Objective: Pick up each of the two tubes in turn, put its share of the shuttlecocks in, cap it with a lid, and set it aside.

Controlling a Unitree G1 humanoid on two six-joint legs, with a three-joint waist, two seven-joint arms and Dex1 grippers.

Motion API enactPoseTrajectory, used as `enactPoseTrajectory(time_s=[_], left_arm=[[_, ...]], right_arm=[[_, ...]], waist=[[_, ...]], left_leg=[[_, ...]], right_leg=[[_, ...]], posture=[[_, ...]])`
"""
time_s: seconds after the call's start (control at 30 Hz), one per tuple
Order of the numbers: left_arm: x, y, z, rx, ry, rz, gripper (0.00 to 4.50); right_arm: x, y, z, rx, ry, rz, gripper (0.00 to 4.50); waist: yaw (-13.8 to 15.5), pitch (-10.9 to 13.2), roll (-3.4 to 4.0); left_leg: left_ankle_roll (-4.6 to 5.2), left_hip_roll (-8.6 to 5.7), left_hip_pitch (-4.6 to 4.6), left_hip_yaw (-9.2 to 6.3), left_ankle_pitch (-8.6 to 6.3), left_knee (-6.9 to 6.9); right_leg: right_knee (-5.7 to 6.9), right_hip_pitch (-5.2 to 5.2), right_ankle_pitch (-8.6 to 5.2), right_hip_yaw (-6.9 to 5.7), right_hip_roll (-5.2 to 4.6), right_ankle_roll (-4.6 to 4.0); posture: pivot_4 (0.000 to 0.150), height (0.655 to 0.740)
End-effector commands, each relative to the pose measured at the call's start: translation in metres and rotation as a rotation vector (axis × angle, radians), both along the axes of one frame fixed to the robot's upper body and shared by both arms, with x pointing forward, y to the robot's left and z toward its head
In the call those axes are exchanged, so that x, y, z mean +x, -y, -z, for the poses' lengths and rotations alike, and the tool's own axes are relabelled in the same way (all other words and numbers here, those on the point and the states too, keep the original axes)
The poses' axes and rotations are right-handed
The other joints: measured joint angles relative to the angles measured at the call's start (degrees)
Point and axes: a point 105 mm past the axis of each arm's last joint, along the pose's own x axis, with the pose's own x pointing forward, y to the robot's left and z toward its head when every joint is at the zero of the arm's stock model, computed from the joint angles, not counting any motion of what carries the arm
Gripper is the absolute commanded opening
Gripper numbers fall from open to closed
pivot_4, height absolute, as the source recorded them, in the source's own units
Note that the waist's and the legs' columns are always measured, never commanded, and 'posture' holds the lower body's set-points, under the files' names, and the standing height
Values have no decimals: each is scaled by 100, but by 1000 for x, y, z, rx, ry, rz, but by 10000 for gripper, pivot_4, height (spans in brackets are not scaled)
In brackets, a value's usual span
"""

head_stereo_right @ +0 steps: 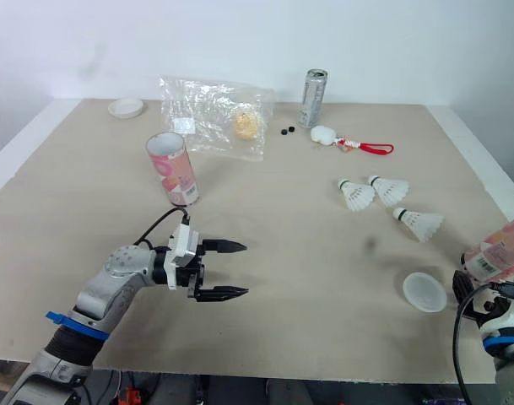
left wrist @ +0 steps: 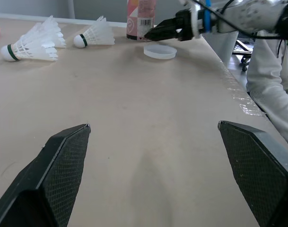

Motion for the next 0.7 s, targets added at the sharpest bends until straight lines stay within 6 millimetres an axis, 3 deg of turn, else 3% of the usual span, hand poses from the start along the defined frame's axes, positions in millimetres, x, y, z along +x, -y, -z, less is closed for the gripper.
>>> enactPoseTrajectory(time_s=[0.03, 0.23, 0.33, 0.53, 0.7], left_arm=[[4, -2, -6, -5, 46, -2, 45000], [10, -6, -1, 5, 52, -69, 45000], [14, -7, -2, -6, 67, -121, 45000], [28, -16, -5, -26, 95, -291, 45000], [39, -28, -3, -22, 100, -457, 45000]], right_arm=[[-11, -19, -26, -114, 20, -170, 44277], [-22, -58, -28, -109, -11, -420, 44277], [-3, -97, -33, -154, 15, -628, 44277], [41, -157, -44, -262, 111, -976, 44277], [60, -189, -40, -239, 142, -1203, 44277]], waist=[[4, -1, 4], [-3, 1, -1], [-28, 4, -4], [-40, 12, -18], [27, 14, -23]], left_leg=[[0, -1, -1, 0, 0, 0], [-1, 2, 1, 2, -1, 0], [-1, 5, 7, 7, -1, 1], [0, 5, 12, 7, 3, 8], [0, 1, -1, -4, 3, 9]], right_leg=[[0, -1, -1, 0, -1, 0], [0, -1, -3, -2, -2, -4], [0, -1, 0, -1, -3, -8], [0, 1, 11, -2, -2, -6], [0, 4, 20, -3, 2, 27]], posture=[[1500, 7400], [1500, 7400], [1500, 7400], [1500, 7400], [1500, 7400]])
